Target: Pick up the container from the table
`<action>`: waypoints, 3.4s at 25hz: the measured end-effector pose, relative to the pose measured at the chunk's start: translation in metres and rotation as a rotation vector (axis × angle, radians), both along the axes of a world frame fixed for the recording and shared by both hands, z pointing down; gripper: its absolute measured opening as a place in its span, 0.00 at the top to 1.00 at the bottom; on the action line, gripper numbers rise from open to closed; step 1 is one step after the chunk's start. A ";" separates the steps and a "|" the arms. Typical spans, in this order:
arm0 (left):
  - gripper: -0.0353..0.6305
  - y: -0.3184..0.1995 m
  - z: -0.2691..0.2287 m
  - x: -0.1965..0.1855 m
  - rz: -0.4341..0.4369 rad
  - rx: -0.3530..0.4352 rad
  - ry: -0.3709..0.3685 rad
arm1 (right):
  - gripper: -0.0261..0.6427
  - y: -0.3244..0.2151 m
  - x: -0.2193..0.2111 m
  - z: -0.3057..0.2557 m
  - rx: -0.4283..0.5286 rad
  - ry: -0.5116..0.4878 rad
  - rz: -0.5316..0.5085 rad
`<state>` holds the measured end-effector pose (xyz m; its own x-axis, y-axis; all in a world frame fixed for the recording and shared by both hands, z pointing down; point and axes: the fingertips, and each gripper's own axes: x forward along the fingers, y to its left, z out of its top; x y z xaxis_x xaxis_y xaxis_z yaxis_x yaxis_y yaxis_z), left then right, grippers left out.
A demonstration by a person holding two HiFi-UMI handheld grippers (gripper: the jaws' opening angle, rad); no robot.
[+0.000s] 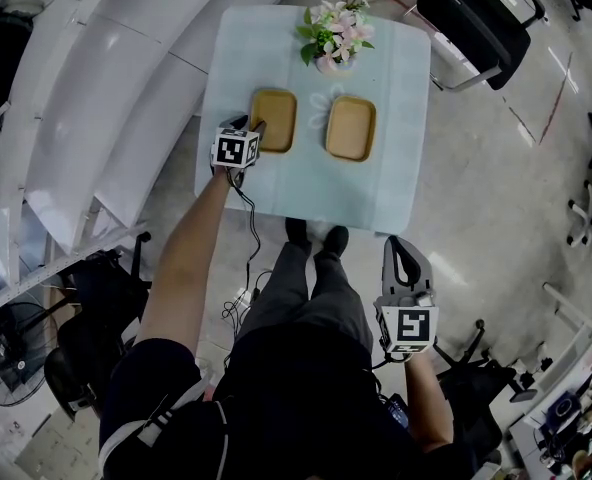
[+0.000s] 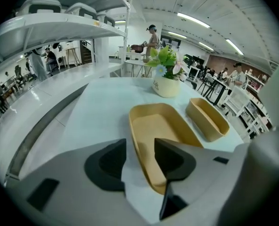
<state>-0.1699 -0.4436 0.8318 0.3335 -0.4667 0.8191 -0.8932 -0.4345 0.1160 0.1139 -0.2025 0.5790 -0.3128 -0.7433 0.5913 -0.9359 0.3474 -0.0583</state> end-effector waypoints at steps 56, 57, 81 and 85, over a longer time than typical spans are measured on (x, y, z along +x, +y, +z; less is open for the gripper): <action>0.93 0.029 -0.128 -0.003 -0.193 0.084 0.059 | 0.96 -0.002 0.008 -0.047 0.109 -0.012 0.014; 0.93 0.031 -0.132 -0.002 -0.198 0.083 0.068 | 0.96 -0.001 0.008 -0.049 0.112 -0.011 0.016; 0.93 0.063 -0.251 0.012 -0.204 0.188 0.186 | 0.96 0.001 0.017 -0.090 0.185 -0.013 0.031; 0.93 0.071 -0.275 0.016 -0.189 0.209 0.213 | 0.96 0.002 0.017 -0.094 0.192 -0.010 0.028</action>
<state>-0.1535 -0.3729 0.5567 0.3785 -0.6865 0.6208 -0.9253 -0.2980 0.2345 0.1307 -0.2006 0.4851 -0.2959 -0.8507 0.4344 -0.9450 0.3271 -0.0031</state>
